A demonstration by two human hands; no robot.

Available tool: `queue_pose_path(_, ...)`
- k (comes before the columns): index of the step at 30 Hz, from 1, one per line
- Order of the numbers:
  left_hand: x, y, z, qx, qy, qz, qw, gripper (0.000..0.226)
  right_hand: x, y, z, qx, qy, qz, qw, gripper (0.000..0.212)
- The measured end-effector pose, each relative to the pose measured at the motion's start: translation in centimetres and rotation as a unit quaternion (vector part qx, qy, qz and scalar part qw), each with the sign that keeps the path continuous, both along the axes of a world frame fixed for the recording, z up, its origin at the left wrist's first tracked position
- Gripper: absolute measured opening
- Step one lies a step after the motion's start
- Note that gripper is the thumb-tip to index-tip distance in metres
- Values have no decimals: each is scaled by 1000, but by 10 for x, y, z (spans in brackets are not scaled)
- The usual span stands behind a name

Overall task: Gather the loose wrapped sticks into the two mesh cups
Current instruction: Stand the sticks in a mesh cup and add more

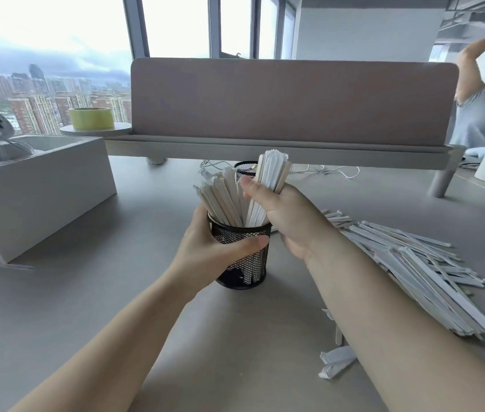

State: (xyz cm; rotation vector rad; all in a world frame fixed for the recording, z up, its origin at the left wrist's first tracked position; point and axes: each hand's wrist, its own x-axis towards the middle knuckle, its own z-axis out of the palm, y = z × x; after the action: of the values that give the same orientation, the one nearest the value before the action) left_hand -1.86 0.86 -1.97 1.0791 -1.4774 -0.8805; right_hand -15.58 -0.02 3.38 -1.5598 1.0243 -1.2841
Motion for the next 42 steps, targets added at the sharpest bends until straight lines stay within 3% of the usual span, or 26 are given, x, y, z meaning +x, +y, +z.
queue_pose_path(5,-2,4,4,7,-3,-7,1000,68,1,0,-2,-21,-7,34,999,5)
queue_pose_path(11,-2,6,5,1,-25,-2,1000,72,1,6,3,-80,42,-24,996,80)
queue_pose_path(17,-10,9,7,-68,-104,-9,992,76,8,11,6,-182,114,-57,975,117)
queue_pose_path(19,-13,13,10,-91,-130,-2,987,70,13,14,6,-208,151,-64,964,111)
queue_pose_path(22,-15,16,10,-107,-165,8,980,68,17,15,3,-226,162,-89,956,77)
queue_pose_path(25,-14,16,7,-81,-161,26,983,82,18,12,2,-236,155,-113,953,33)
queue_pose_path(27,-14,15,5,-70,-149,33,986,94,15,9,2,-230,135,-135,954,17)
queue_pose_path(31,-13,15,7,-58,-102,30,993,89,6,5,7,-228,88,-172,954,11)
queue_pose_path(35,-12,14,11,-23,-23,18,999,80,-1,6,13,-224,80,-139,961,8)
queue_pose_path(42,-14,13,6,-12,-23,13,1000,82,-7,-1,4,-142,110,-115,977,43)
